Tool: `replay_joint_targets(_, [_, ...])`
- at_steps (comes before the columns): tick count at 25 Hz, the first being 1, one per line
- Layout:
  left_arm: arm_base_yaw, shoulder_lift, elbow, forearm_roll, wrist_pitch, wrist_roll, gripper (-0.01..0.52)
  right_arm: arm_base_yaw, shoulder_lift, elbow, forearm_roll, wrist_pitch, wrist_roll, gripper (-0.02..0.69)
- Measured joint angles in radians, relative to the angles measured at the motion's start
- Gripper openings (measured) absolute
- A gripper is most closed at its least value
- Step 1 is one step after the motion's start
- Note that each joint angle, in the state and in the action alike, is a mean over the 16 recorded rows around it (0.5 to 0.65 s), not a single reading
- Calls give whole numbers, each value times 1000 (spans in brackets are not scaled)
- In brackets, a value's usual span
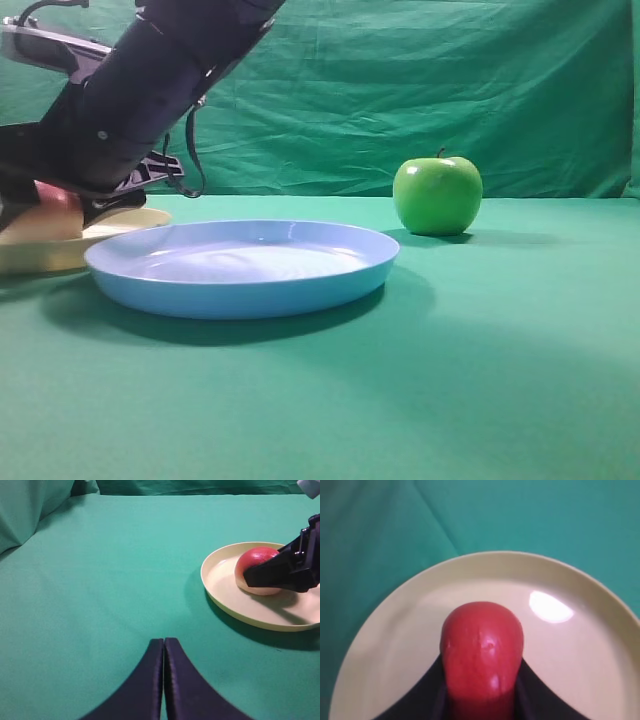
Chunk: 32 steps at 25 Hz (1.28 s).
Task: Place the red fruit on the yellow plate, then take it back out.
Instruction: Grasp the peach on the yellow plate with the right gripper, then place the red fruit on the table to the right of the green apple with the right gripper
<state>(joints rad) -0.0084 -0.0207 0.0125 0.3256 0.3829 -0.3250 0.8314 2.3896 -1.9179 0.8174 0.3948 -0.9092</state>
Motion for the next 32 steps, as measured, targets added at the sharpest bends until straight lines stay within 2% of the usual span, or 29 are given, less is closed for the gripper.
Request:
replay_joint_targets(5, [0,0,0,0,0,0,0,-23,-83,0,-134,116,112,195])
replay_joint_targets(15, [0,0,0,0,0,0,0,-67,-317,14,-533,425,525,192])
replay_joint_targets(20, [0,0,0,0,0,0,0,-107,-462,102,-651,524,671,192])
replay_joint_targets(25, [0,0,0,0,0,0,0,-176,-639,289,-686,525,740,192])
replay_joint_targets(32, [0,0,0,0,0,0,0,-324,-902,668,-692,390,781,192])
